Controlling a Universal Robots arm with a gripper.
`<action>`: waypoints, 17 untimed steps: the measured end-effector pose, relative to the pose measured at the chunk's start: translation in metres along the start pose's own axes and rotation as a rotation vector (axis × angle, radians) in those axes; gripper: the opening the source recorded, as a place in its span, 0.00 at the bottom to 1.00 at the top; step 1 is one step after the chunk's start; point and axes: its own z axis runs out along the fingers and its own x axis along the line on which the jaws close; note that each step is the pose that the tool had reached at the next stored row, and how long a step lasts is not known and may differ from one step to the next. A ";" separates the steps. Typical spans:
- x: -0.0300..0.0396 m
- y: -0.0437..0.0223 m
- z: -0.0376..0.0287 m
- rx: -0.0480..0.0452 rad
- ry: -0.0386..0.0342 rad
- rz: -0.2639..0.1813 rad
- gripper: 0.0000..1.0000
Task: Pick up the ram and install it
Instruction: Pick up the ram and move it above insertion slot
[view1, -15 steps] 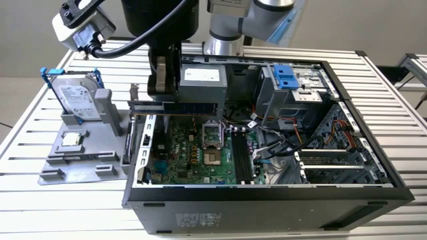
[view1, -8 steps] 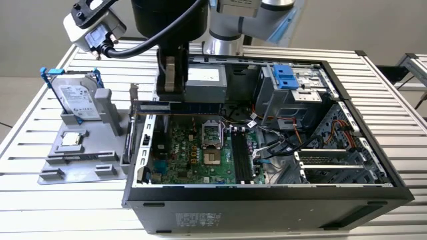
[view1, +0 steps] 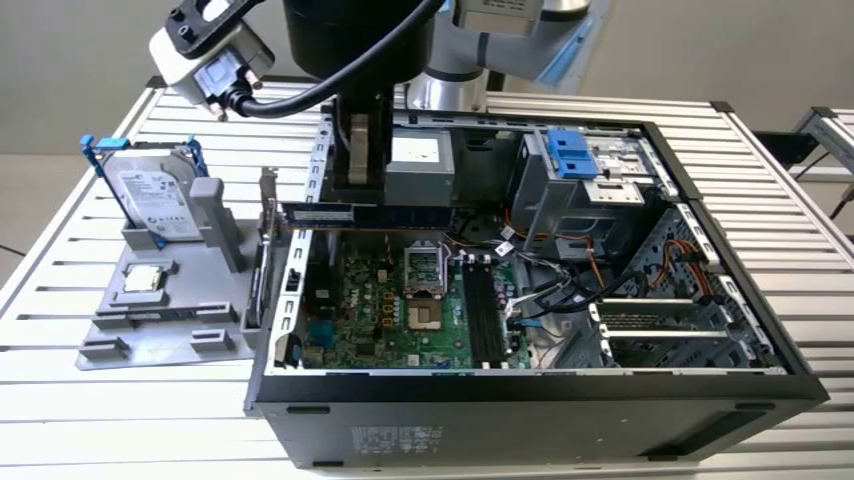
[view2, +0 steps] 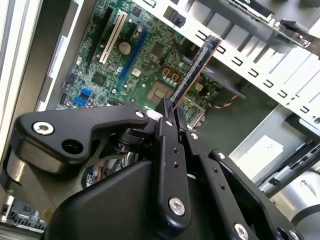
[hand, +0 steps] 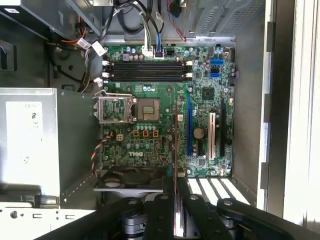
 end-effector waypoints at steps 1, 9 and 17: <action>0.0000 0.0012 0.0000 0.0000 -0.0001 0.000 0.00; 0.0001 0.0087 0.0000 0.0000 0.0000 0.000 0.00; 0.0003 0.0178 0.0000 0.0000 0.0000 0.000 0.00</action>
